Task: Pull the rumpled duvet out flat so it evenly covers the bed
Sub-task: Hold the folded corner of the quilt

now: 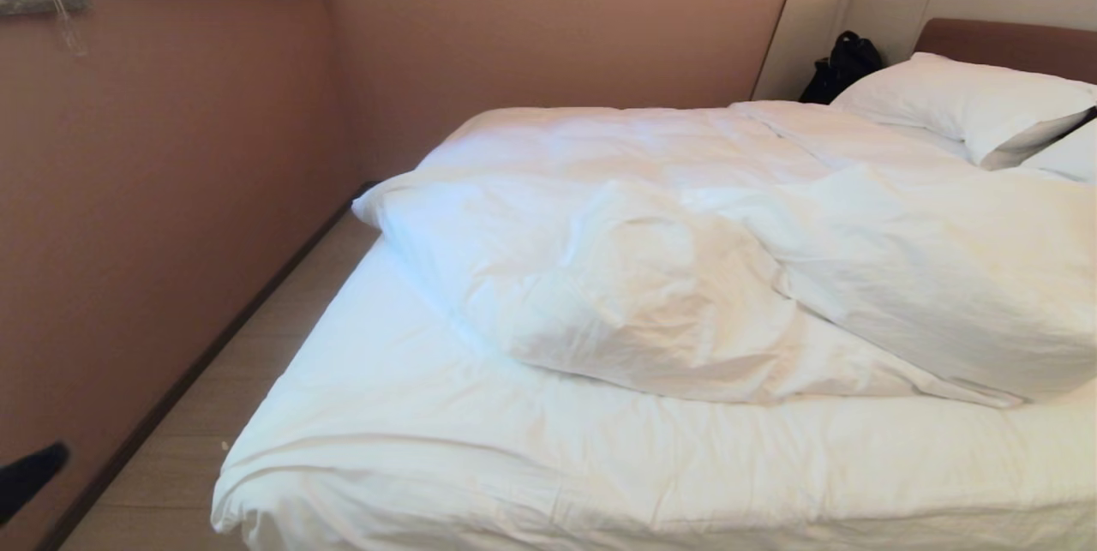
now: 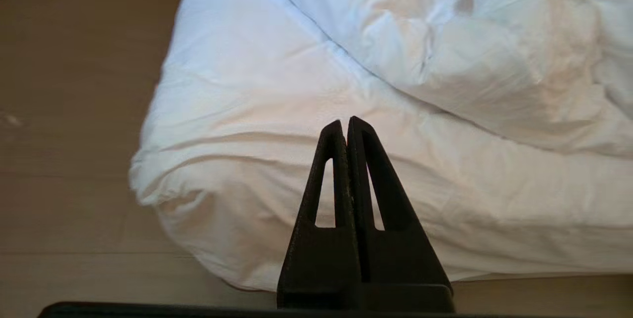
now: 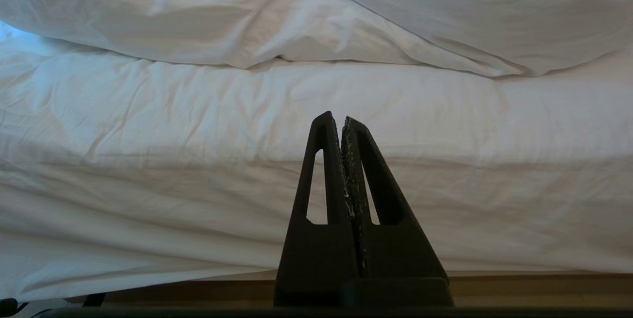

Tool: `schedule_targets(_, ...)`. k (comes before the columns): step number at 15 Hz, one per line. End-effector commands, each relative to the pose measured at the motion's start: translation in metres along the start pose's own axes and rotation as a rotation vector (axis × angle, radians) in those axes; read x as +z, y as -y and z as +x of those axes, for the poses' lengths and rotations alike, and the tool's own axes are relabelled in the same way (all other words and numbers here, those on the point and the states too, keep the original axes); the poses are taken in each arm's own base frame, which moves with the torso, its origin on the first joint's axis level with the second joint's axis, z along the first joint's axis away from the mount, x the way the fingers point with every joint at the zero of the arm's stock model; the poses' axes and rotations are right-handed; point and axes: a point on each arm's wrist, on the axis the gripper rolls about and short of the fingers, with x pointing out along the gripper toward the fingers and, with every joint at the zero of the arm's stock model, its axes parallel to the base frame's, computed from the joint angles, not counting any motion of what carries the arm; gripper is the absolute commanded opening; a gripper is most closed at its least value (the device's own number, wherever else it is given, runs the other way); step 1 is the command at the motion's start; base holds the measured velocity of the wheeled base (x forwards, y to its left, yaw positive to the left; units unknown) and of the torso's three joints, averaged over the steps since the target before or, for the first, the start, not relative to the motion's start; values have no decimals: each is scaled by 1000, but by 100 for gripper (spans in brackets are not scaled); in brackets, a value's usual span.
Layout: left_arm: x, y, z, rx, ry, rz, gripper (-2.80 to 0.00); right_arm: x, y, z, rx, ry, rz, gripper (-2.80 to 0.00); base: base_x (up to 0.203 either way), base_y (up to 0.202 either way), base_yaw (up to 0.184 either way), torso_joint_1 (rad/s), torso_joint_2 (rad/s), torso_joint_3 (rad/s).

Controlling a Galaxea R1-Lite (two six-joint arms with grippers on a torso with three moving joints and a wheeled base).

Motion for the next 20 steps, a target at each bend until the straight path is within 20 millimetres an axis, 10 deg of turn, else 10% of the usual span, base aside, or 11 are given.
schedule_targets(1,21,-3,57,4,-184,-97,-280,0,0,0,0,-1,0,-280,0,0,0,0,0,0)
schedule_targets(14,52,-15,239,-196,-348,-174,-280,0,0,0,0,-1,0,-280,0,0,0,0,0,0)
schedule_targets(20,40,8,289,-340,-375,-62,-280,0,0,0,0,0,0,-280,0,0,0,0,0,0)
